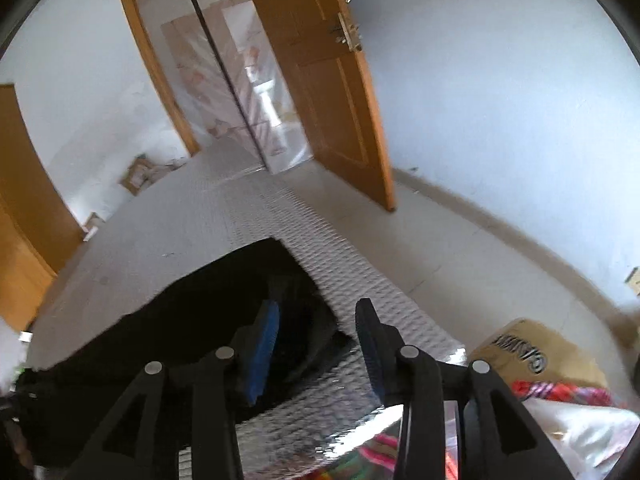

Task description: Fold clothes

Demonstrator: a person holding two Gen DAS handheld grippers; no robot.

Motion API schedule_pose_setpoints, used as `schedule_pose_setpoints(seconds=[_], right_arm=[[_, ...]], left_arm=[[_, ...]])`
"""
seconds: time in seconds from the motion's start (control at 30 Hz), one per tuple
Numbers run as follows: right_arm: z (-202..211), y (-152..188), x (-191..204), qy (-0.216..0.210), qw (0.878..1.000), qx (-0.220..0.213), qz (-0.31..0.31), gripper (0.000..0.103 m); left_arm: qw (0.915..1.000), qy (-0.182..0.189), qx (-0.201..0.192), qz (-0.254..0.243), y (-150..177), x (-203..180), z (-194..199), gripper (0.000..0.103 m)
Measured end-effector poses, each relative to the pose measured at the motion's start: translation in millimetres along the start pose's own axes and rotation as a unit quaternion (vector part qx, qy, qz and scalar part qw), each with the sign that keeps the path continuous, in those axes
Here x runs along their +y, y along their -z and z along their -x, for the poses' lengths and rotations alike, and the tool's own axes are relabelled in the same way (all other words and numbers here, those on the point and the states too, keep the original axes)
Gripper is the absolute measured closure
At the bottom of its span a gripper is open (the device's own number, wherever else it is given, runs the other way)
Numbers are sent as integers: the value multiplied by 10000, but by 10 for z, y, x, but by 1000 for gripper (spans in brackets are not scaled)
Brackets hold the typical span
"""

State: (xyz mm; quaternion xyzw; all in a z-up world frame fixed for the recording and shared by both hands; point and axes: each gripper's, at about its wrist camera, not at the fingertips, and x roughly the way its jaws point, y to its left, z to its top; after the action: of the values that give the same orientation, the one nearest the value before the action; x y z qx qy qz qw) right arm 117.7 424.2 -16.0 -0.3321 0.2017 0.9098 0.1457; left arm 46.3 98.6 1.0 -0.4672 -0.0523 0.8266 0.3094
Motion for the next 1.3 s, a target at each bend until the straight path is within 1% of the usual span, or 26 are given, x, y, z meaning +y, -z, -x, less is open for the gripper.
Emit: schedule_pose_setpoints(seconds=[0.1,0.2,0.33,0.47,0.63,0.77,0.83,0.97,1.07,1.3], right_arm=[[-43,34,12,57,9999,108,-2,62],[-86,43,36,138,9998,139,3,62],[-107,43,56,138,9997,152,-109,62],[-98,52,56,77,9998,165,-110,64],[-97,74,110,159,9998,144,4,66],[-65,97,185,167,9997,146,64,78],[-52,114,225,202,9996,138,102,81],[-54,104,230,78,9999,110,38,93],[-44,91,248,11,10000,50,55,94],[134,23,408,-399,9983,-308,278,94]], left_arm=[[9999,89,75,-41,-34,-54,-65,82],[9997,176,139,-77,-44,-129,-116,82],[9991,334,211,-164,-42,-254,-166,82],[9985,408,278,-240,-67,-347,-228,82],[9981,416,362,-285,-87,-404,-309,82],[9981,421,371,-251,-113,-394,-335,82],[9982,405,368,-257,-115,-387,-335,82],[9982,378,368,-269,-124,-377,-341,82],[9983,377,365,-259,-129,-384,-355,82],[9983,394,351,-239,-132,-383,-381,82]])
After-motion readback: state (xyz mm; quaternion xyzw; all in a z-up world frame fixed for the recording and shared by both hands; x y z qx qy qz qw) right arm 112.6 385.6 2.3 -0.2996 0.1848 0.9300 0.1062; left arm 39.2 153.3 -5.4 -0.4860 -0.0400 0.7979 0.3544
